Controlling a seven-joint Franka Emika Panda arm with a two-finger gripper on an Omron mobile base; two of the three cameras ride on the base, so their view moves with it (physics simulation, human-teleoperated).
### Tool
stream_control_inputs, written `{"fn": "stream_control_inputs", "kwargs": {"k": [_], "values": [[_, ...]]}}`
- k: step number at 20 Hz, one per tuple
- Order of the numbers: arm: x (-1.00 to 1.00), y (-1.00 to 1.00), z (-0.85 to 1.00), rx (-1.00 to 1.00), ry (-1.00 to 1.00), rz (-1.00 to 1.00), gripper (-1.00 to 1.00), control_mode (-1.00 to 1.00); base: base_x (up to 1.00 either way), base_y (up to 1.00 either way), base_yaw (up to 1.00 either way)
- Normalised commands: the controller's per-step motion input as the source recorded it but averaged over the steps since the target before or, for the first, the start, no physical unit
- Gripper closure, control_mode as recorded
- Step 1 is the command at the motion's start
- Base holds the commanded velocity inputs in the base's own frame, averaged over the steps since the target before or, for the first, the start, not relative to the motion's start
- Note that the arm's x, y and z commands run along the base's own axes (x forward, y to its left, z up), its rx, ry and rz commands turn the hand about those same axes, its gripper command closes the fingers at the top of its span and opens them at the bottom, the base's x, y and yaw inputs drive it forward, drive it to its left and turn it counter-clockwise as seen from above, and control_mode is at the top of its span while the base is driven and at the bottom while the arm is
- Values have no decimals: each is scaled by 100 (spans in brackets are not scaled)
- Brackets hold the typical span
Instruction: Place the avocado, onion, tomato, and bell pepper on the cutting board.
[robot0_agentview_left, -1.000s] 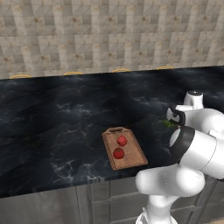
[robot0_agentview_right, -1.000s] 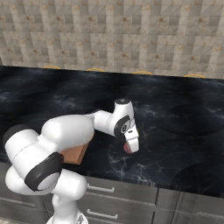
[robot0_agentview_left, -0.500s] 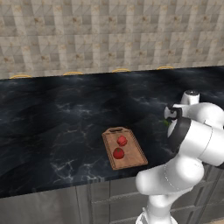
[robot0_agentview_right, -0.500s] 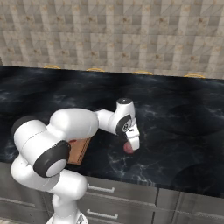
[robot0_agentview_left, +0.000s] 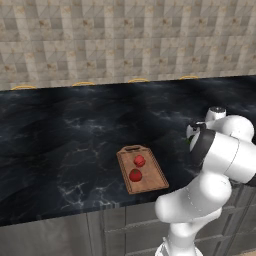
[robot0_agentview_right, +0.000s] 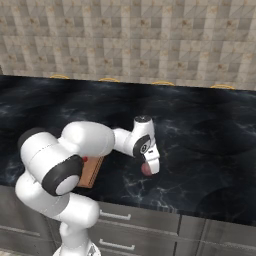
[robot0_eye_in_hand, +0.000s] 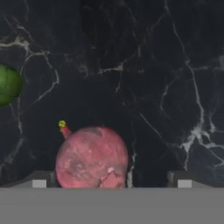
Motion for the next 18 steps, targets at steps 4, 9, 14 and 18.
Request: {"fn": "stream_control_inputs", "kwargs": {"k": [4, 9, 14, 18], "values": [[4, 0, -18, 0, 0, 1, -100, -100, 0, 0, 0], [12, 6, -21, 0, 0, 1, -100, -100, 0, 0, 0], [16, 10, -23, 0, -3, 0, -100, -100, 0, 0, 0], [9, 7, -28, 0, -2, 0, 100, -100, 0, 0, 0]]}}
